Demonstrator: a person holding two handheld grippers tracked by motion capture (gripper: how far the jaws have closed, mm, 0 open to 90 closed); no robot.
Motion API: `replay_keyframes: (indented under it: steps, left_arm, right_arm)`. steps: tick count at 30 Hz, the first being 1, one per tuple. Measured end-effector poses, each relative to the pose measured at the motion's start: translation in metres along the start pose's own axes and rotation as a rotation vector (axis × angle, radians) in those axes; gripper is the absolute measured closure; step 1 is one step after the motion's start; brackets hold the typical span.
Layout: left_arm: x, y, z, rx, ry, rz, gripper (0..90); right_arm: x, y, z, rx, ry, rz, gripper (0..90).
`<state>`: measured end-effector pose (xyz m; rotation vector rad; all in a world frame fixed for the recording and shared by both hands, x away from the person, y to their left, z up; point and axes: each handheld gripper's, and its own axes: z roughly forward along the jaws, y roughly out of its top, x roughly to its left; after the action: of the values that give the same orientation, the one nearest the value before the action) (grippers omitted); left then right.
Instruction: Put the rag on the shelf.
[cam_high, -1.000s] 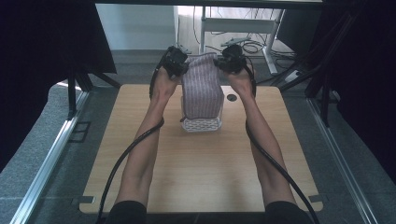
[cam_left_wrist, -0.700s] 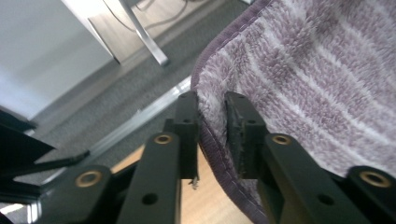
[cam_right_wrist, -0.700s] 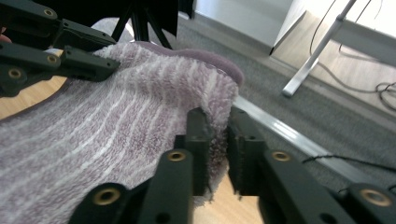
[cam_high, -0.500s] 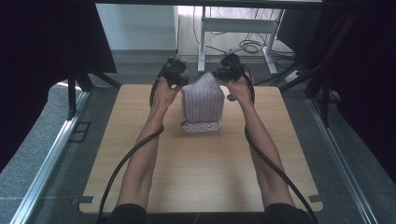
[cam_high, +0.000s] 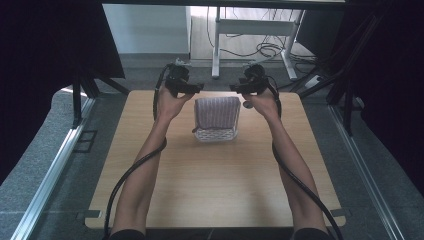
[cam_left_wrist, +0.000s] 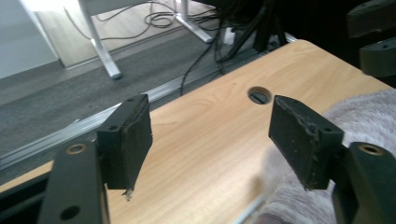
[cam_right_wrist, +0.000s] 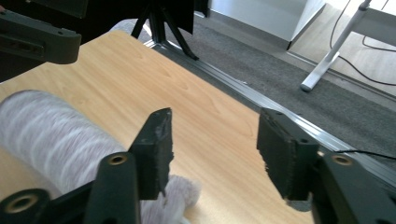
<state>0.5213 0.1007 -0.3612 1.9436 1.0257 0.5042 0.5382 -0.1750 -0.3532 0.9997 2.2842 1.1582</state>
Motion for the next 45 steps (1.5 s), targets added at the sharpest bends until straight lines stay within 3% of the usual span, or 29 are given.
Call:
replay_keyframes:
  steps: [5,16,24,31,45]
  left_arm:
    - [-0.003,-0.005,-0.006,-0.012,-0.051,-0.020,22.7]
    - [-0.019,-0.018,-0.023,-0.006,-0.118,0.014,17.8]
    - [-0.031,-0.035,-0.031,-0.014,-0.134,0.055,15.1]
    - [-0.041,-0.048,-0.040,-0.020,-0.122,0.087,12.5]
    - [-0.057,-0.078,-0.068,-0.048,-0.130,0.103,11.2]
  right_arm:
    - [0.007,-0.007,-0.006,-0.006,0.028,0.002,38.3]
    - [0.021,-0.025,-0.017,-0.018,0.066,-0.009,25.7]
    - [0.032,-0.039,-0.027,-0.020,0.103,-0.026,22.3]
    - [0.041,-0.052,-0.034,-0.006,0.123,-0.033,19.1]
    - [0.057,-0.085,-0.058,-0.005,0.134,-0.038,13.2]
